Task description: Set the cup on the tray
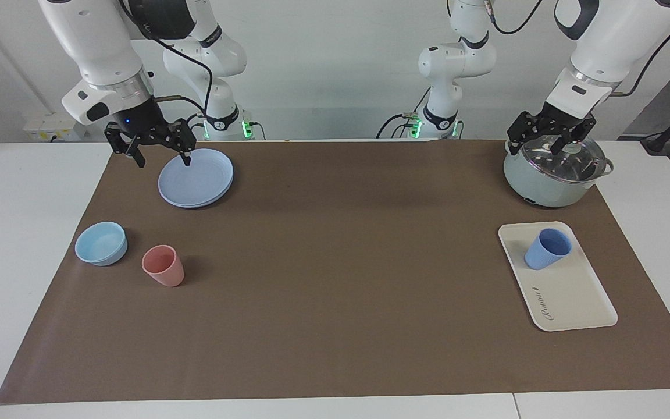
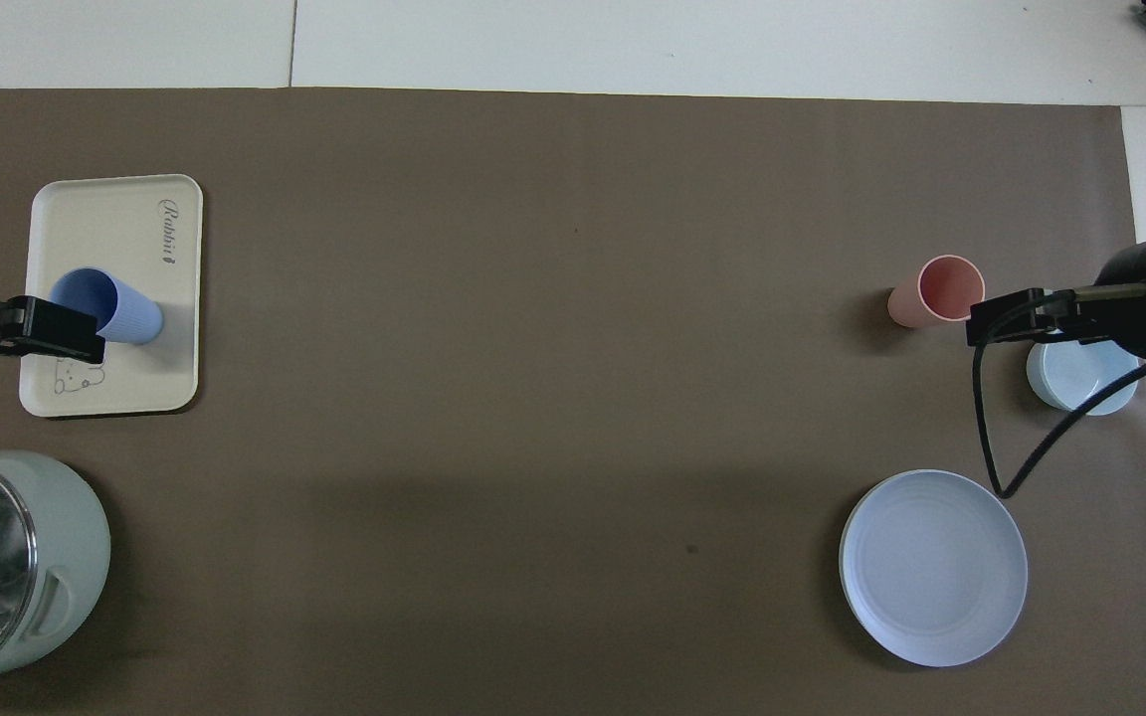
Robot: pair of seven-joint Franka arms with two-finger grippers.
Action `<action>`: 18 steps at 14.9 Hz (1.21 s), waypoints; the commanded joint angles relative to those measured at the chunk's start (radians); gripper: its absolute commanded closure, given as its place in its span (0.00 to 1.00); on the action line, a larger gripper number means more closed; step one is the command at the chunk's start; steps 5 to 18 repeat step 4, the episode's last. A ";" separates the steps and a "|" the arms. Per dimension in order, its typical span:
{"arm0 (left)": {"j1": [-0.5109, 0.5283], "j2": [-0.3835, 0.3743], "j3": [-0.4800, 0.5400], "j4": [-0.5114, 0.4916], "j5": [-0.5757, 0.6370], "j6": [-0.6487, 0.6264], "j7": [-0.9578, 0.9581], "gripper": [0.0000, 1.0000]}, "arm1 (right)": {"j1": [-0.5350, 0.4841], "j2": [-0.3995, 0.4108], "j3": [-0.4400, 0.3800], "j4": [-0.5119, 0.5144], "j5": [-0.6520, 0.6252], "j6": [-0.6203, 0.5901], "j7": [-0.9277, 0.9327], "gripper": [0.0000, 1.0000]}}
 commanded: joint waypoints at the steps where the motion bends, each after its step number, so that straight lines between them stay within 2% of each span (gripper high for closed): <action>1: -0.008 -0.029 -0.003 -0.035 0.033 0.026 -0.017 0.00 | -0.005 -0.013 0.004 -0.009 -0.001 -0.012 -0.023 0.00; 18: -0.008 -0.031 -0.003 -0.043 0.032 0.025 -0.019 0.00 | -0.005 -0.014 0.004 -0.009 0.001 -0.012 -0.023 0.00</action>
